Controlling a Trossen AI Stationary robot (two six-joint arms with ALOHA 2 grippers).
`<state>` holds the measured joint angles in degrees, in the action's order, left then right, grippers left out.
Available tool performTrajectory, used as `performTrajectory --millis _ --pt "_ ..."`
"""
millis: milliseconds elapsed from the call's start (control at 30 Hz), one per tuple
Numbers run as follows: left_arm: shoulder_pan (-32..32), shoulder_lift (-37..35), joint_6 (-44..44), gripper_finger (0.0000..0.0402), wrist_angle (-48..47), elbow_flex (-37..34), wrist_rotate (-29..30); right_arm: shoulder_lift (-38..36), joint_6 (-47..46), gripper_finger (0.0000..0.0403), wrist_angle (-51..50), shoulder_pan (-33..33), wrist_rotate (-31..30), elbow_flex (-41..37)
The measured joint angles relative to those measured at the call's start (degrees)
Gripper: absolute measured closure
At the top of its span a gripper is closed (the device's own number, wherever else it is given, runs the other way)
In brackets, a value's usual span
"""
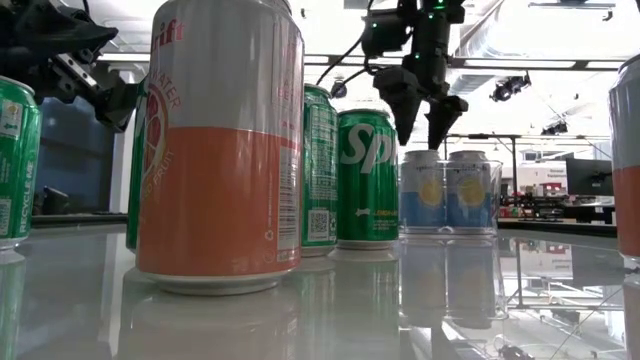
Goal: Sort soda cans
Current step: Put the blue-white soda can into the right transparent bin, then put the green soda can into the middle transparent bin
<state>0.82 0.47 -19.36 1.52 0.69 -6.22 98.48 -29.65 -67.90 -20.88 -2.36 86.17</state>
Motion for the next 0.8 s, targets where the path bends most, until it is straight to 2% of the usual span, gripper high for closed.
performTrajectory --millis 300,433,600,800 --pt "0.00 0.00 -0.04 0.0041 0.00 0.00 0.09 -7.14 1.07 0.0043 0.02 0.06 -6.71 0.00" --pt "0.00 0.00 -0.08 0.0041 0.00 0.00 0.08 -12.33 0.93 0.0043 0.02 2.79 -9.65 0.00" --pt "0.00 0.00 -2.08 0.0041 -0.07 0.00 0.05 -16.27 0.16 0.0043 0.32 12.44 -11.76 -0.27" --pt "0.02 0.00 -4.98 0.0041 -0.19 0.00 0.00 -17.78 -3.54 0.0043 0.92 31.04 -14.63 -5.10"
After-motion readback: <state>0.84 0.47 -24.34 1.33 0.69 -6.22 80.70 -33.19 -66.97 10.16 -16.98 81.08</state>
